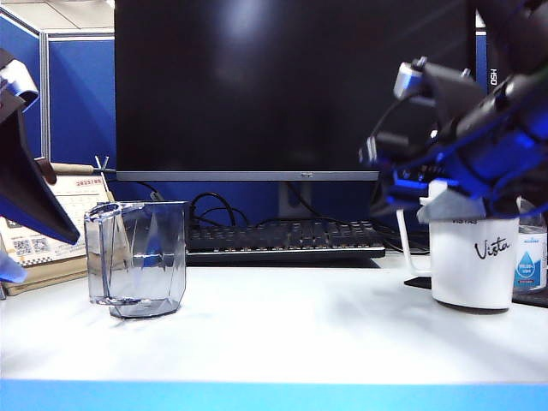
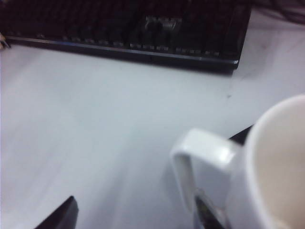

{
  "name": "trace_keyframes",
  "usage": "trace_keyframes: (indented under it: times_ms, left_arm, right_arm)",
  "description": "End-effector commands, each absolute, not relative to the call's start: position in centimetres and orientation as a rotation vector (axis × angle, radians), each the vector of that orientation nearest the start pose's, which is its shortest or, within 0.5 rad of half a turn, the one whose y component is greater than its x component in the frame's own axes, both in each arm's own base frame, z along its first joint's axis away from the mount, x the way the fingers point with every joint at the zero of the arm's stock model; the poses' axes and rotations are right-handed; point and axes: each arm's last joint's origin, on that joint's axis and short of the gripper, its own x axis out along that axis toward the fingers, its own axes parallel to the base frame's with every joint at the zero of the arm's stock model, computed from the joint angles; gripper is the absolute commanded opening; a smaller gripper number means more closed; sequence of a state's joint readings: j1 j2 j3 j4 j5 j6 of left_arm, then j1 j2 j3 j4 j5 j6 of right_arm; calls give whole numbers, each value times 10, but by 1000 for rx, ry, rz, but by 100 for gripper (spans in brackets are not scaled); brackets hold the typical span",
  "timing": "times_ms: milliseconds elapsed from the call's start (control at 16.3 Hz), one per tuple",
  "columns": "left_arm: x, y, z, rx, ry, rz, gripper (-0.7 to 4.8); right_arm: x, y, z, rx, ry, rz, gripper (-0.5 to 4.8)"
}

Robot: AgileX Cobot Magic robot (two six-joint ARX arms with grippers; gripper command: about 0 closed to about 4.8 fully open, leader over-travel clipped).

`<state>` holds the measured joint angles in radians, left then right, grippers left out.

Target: Swap the positions of the transparent plastic cup and the white ceramic cup.

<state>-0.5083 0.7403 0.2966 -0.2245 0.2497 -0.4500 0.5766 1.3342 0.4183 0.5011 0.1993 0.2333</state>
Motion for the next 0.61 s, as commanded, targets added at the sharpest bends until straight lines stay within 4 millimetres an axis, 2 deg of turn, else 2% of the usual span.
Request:
trace_keyframes:
  times_ms: [61,367,612]
  left_arm:
    - [126,-78,173,-329,816,-566,293]
    - [126,-78,173,-329,816,-566,293]
    - [126,-78,173,-323,810,-569,293]
  right_arm:
    - [212,130,160,74,409,312,311]
    - [213,128,155,45,428,228,311]
    - [209,125,145,-5,530,210,311]
